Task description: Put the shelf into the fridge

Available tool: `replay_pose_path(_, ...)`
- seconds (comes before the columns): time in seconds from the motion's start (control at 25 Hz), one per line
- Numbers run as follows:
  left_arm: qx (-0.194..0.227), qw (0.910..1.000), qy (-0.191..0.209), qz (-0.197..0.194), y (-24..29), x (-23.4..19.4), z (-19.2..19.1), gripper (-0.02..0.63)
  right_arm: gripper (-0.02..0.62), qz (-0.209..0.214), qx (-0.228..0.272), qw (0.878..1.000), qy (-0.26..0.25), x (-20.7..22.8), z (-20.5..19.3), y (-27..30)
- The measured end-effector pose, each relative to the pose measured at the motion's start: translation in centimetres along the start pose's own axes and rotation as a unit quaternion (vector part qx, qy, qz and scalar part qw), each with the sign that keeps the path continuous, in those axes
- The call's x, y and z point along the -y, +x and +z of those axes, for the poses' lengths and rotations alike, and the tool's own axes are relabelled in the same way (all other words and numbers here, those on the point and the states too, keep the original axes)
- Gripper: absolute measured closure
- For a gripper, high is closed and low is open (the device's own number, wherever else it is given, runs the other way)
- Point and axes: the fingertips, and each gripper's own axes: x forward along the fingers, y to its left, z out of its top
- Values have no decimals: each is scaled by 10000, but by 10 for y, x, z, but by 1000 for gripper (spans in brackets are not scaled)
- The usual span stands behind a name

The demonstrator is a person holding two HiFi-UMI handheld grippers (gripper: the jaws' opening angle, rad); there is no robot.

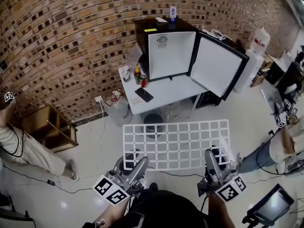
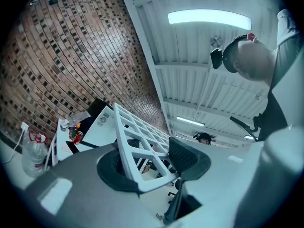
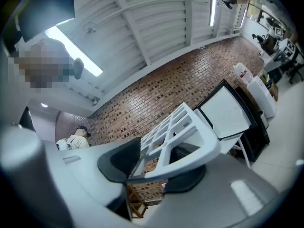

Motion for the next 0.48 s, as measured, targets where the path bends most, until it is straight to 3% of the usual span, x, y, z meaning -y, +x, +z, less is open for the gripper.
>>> replay_pose_path(0.48,65,9999,-156,-22,27,-75,16,419,439,-80,-102,9998,-179,15,-15,77)
